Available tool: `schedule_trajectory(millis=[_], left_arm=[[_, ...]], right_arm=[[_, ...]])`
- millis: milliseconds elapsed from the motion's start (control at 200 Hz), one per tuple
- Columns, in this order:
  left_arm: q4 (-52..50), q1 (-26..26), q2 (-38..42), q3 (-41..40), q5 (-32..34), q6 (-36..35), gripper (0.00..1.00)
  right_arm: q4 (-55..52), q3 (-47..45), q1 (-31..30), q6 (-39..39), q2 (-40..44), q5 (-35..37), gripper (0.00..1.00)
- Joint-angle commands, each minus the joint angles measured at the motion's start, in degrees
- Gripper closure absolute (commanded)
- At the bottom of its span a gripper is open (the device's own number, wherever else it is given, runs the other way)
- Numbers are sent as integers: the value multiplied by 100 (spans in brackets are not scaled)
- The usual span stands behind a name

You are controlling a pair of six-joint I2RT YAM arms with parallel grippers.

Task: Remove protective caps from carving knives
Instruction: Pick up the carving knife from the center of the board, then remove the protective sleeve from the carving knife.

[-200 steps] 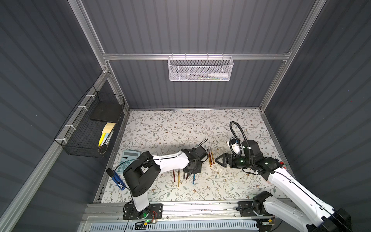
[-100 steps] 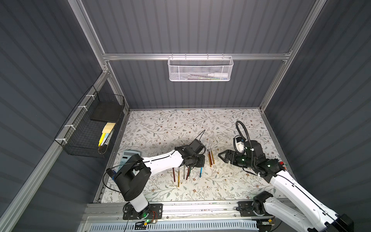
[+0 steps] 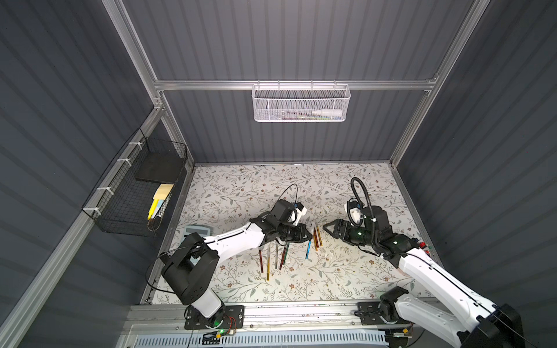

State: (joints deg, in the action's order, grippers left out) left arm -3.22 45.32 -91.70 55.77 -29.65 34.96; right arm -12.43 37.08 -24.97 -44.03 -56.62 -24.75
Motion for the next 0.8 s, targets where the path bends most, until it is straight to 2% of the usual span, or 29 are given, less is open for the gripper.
schedule_trajectory(millis=[0,190,330,795], left_arm=[[231,10,99,12,-397,-178,98],[370,12,126,-67,-496,-131,98],[476,12,143,-85,-507,-69,98],[683,12,139,-207,-598,104,97]], right_arm=[[639,28,-32,-235,-199,-258,30],[1085,79,-107,-378,-670,-381,40],[1226,81,-248,-391,-921,-278,43],[1594,24,-427,-532,-1250,-120,64]])
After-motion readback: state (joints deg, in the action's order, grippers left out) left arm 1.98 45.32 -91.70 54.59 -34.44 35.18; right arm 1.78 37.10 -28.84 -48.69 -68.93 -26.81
